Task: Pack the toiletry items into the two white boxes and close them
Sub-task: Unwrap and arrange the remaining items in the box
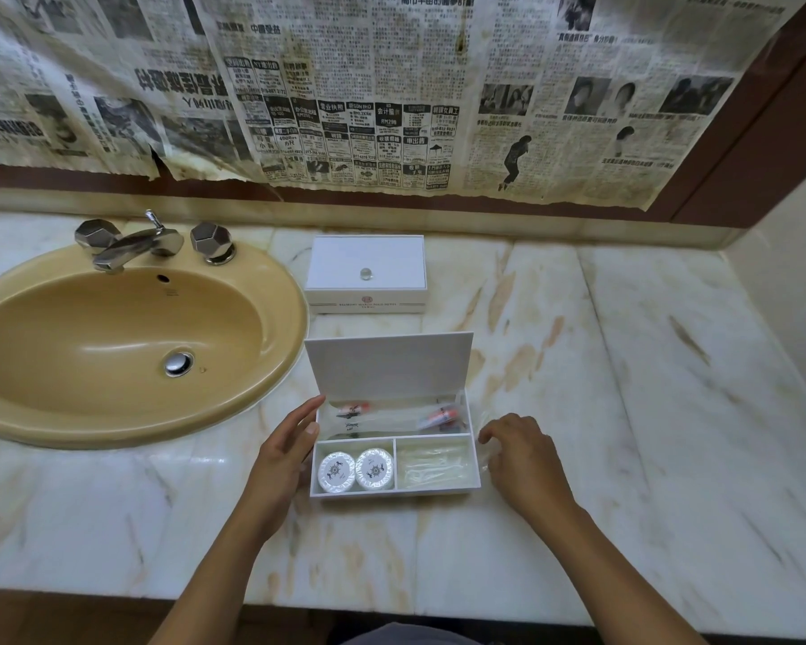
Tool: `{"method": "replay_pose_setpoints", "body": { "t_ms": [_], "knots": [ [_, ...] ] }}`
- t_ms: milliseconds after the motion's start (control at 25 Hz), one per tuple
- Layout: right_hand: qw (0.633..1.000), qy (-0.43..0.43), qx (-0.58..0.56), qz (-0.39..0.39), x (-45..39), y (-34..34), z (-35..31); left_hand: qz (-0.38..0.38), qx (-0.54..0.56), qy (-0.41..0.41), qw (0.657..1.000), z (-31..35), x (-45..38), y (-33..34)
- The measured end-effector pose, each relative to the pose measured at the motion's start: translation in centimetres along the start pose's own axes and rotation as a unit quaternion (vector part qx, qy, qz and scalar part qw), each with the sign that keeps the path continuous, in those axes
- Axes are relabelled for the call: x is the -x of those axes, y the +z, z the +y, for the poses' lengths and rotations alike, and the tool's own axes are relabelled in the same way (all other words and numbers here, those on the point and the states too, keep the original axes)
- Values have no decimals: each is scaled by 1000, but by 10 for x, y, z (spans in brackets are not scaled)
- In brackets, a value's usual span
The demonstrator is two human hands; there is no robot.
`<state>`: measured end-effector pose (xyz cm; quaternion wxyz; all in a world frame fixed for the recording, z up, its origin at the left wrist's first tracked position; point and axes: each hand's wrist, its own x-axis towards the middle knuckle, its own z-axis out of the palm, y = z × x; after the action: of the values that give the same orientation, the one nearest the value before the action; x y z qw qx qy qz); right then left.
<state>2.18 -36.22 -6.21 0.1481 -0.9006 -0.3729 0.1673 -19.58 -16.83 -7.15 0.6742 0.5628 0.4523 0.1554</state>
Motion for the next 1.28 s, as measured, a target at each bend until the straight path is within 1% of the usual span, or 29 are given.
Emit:
{"method": "replay_pose_setpoints", "body": {
  "t_ms": [80, 120, 320, 560, 760, 880, 960, 1040, 1160, 1280],
  "knots": [
    [998, 7, 48, -43, 0, 4, 3, 0, 2, -3, 1000, 0, 0, 0],
    [997, 9, 56, -48, 0, 5, 3, -1, 4, -5, 1000, 0, 0, 0],
    [997, 5, 78, -18, -1, 3, 1, 0, 5, -9, 1000, 1, 1, 0],
    [996, -1, 89, -24, -1, -6, -3, 0, 6, -11, 1000, 2, 1, 0],
    [996, 14, 90, 16, -1, -20, -11, 2, 5, -12, 1000, 6, 4, 3],
    [996, 11, 65, 66, -1, -32, -18, 3, 2, -9, 1000, 5, 3, 2],
    [994, -4, 27, 105, 0, -39, -25, 4, 8, -10, 1000, 3, 2, 1],
    [991, -31, -21, 126, 3, -43, -35, 2, 9, -10, 1000, 1, 1, 0],
    [989, -84, -58, 111, 11, -37, -54, -2, 10, -11, 1000, -1, -1, -2],
    [990, -121, -43, 62, 17, -18, -70, -2, 9, -10, 1000, -1, -1, -1]
  ]
}}
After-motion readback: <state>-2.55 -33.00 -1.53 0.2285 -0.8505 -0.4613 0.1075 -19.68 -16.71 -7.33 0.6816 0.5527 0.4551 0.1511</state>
